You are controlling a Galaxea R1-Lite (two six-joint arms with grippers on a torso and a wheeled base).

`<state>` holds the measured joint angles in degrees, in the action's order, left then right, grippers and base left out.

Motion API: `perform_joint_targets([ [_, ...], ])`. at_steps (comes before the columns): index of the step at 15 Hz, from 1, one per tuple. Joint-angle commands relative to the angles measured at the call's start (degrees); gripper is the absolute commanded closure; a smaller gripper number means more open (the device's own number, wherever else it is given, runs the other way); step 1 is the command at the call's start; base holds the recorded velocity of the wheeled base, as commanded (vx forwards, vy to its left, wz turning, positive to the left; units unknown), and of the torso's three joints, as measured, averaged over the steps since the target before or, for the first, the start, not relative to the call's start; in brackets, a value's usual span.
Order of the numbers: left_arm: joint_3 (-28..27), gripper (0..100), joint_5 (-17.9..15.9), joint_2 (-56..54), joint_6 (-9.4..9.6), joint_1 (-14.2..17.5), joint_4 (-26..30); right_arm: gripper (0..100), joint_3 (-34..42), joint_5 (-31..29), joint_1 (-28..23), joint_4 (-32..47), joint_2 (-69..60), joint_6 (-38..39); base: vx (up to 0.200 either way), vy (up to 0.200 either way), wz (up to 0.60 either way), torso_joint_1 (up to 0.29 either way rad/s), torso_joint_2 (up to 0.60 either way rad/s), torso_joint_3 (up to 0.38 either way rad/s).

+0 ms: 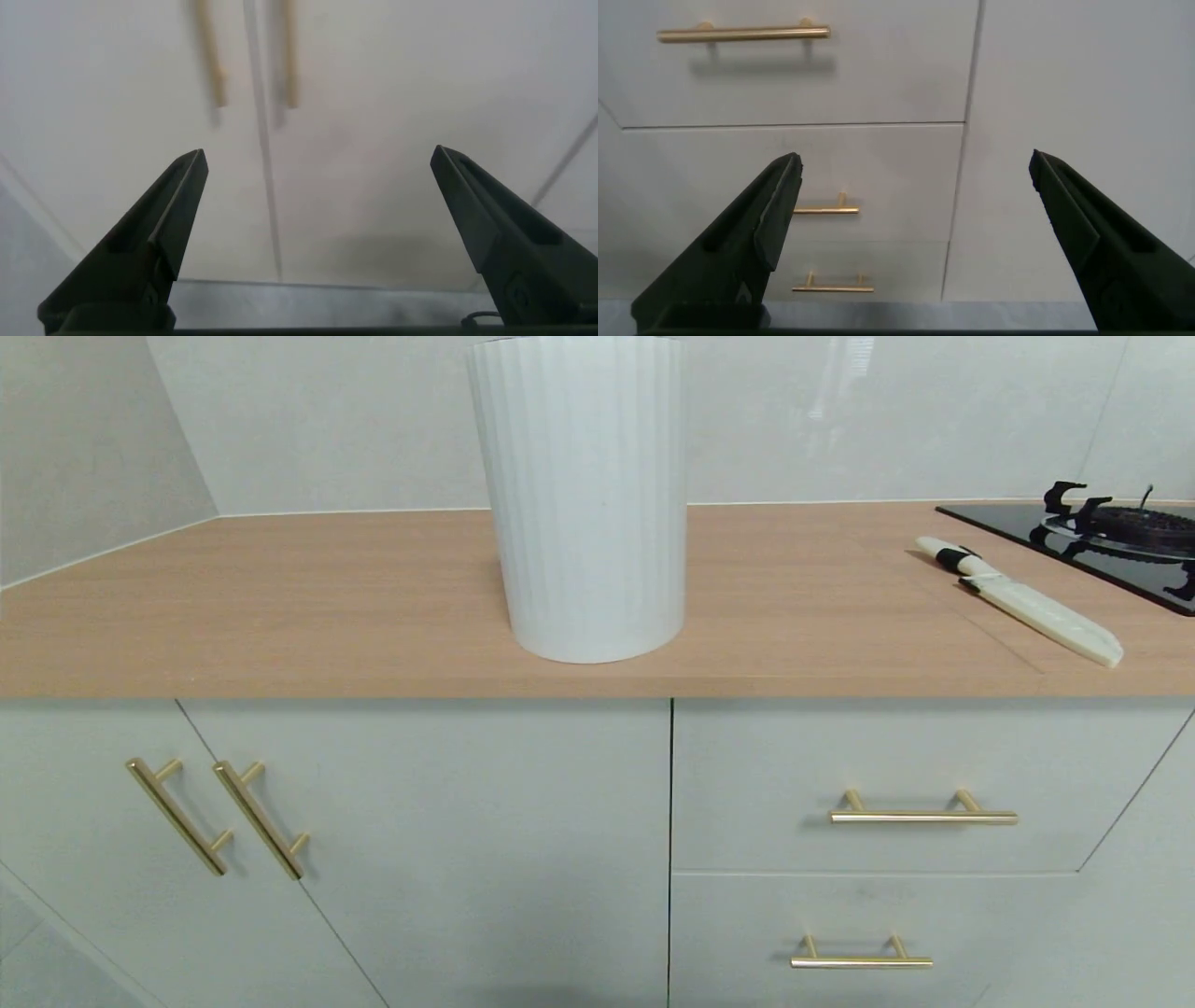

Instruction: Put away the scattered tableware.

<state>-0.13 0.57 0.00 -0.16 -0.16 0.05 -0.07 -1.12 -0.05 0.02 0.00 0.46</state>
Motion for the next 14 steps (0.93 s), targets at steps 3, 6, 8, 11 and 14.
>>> perform_joint_targets([
  [3,0.05,0,0.04,0.0,-0.02,-0.02,0.04,0,-0.01,-0.02,-0.04,-0.02,0.09,-0.02,0.0,0.0,0.0,0.0,0.0,0.0],
  [6,0.05,0,0.04,0.0,-0.02,-0.02,0.04,0,-0.01,-0.02,-0.04,-0.02,0.09,-0.02,0.0,0.0,0.0,0.0,0.0,0.0],
  [8,0.05,0,0.13,0.0,-0.02,-0.02,0.04,0,-0.01,-0.02,-0.04,-0.02,0.09,-0.02,0.0,0.0,0.0,0.0,0.0,0.0],
  [11,-0.04,0,0.04,0.0,-0.11,-0.02,0.04,0,-0.01,-0.02,-0.04,-0.02,0.09,-0.02,0.0,0.133,0.0,0.002,0.0,0.006],
  [14,0.05,0,0.13,0.0,-0.02,-0.02,0.04,0,-0.01,-0.02,-0.04,-0.02,0.09,-0.02,0.0,0.133,0.0,0.003,0.0,0.0],
])
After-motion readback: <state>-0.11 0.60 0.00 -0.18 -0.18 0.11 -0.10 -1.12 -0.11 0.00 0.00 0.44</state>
